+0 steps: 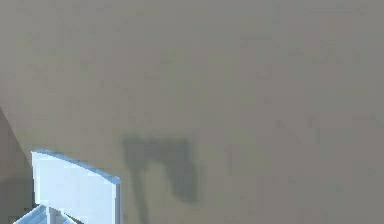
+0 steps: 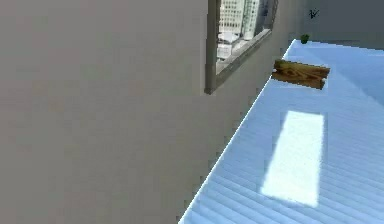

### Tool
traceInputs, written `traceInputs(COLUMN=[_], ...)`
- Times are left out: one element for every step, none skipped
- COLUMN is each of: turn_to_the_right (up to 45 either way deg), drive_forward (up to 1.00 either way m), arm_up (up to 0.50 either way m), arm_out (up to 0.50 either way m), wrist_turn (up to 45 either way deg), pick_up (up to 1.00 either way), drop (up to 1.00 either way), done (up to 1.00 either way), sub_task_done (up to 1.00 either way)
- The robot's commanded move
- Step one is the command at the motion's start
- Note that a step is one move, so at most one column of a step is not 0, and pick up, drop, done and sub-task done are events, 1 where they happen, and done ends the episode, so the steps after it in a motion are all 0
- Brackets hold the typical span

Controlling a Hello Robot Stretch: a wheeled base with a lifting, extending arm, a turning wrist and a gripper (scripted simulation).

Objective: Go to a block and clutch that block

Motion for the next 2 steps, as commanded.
traceInputs(turn_to_the_right=[-6.0,0.0], drive_forward=[0.00,0.15], arm_up=[0.00,0.00], arm_out=[0.00,0.00], wrist_turn=[0.0,0.0], pick_up=[0.00,0.00], drop=[0.00,0.00], done=[0.00,0.00], sub_task_done=[0.00,0.00])
